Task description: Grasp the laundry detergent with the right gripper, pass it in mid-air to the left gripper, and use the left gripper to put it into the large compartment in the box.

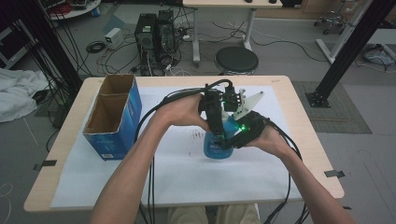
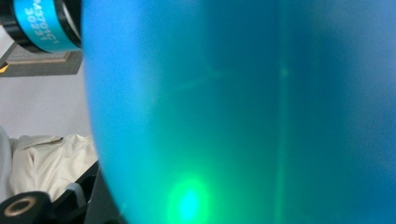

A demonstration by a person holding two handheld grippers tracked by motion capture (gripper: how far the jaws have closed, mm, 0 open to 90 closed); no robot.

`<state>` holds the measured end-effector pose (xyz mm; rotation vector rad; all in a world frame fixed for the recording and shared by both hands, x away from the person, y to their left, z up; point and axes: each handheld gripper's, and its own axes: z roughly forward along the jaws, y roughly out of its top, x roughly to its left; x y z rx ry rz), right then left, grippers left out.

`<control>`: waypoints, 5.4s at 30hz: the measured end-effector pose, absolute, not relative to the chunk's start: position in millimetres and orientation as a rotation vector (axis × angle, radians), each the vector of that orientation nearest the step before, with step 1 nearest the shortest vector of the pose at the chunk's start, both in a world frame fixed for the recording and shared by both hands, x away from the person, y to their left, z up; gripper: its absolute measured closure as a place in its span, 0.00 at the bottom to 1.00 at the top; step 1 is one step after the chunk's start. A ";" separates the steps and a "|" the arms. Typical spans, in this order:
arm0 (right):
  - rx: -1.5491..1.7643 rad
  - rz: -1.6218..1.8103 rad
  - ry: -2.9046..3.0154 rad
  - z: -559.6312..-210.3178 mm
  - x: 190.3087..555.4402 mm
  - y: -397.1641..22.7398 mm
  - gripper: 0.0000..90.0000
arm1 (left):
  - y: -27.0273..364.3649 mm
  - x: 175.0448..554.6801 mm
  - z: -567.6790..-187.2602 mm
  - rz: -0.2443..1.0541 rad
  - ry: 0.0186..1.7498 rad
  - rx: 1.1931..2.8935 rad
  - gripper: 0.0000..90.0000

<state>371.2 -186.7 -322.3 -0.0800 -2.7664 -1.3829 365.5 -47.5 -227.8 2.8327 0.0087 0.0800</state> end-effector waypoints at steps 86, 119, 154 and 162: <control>-0.578 -1.036 -3.120 -332.1 362.4 -290.0 0.14 | 203.9 401.1 -83.2 0.369 0.987 2.698 0.43; -0.625 -0.994 -3.106 -353.7 353.5 -295.2 0.14 | 247.7 422.8 -217.8 0.207 1.062 2.848 0.43; -0.644 -0.990 -3.098 -364.4 347.2 -293.4 0.14 | 254.1 424.4 -277.5 0.171 0.865 2.935 0.42; -0.637 -0.983 -3.098 -364.9 346.6 -292.9 0.14 | 253.6 424.9 -271.9 0.177 0.901 2.929 0.37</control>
